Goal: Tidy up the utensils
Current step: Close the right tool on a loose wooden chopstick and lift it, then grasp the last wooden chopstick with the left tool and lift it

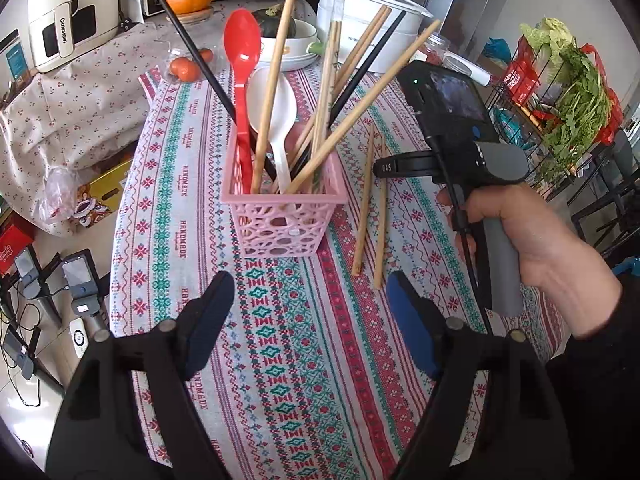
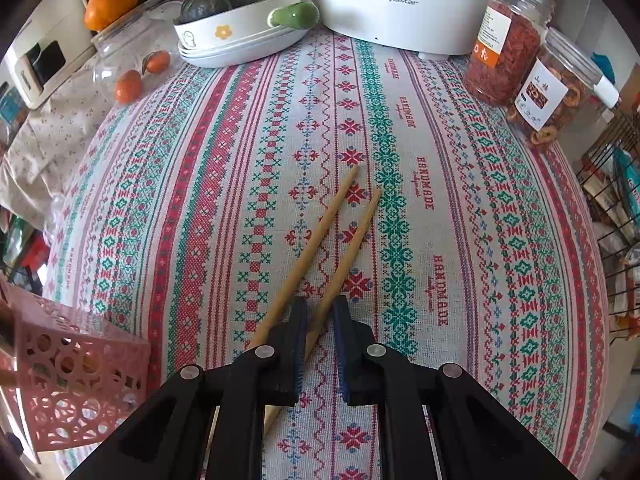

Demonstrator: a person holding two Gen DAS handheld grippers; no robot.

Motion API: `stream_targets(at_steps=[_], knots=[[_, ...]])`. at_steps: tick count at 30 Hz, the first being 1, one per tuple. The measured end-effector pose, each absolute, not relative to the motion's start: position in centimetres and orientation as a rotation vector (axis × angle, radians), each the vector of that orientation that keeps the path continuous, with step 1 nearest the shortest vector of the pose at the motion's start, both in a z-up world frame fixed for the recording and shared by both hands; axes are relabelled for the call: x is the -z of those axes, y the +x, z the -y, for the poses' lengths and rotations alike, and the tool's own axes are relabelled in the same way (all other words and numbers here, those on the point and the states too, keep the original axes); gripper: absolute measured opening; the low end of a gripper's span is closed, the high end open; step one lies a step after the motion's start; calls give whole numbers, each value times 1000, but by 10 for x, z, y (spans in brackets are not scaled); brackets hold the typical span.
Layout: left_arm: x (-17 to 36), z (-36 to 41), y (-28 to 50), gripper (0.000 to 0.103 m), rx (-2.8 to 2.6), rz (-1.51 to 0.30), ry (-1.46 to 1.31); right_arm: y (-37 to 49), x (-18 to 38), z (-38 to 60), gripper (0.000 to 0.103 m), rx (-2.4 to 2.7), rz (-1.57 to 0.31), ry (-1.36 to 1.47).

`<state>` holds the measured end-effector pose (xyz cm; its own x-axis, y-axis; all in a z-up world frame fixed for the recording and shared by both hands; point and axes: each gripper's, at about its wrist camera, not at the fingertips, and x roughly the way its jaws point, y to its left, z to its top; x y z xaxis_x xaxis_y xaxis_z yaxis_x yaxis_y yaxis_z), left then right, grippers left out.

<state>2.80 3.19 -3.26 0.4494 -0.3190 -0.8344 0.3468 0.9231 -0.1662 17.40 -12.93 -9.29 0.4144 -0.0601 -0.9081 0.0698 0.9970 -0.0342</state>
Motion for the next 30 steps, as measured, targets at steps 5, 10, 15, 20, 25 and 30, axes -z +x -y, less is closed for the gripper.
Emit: stream_targets(at_steps=[5,10,15,20,25,30], knots=[[35,-19,19,46,477,-1033,96,168,78,180,6,92,-1187,164],[40,19,4,37,564,-1052,198,140,55,263,6,138,-1190,353],[54,86,-3,38,611,-1070,341,92,35,309,6,128,-1166,351],[71,147,42,37,559,-1149,354,37,48,343,6,83,-1176,350],[86,178,109,38,419,-1179,329,19,76,356,7,54,-1197,379],[95,178,171,38,268,-1174,263,25,88,370,7,34,-1194,416]])
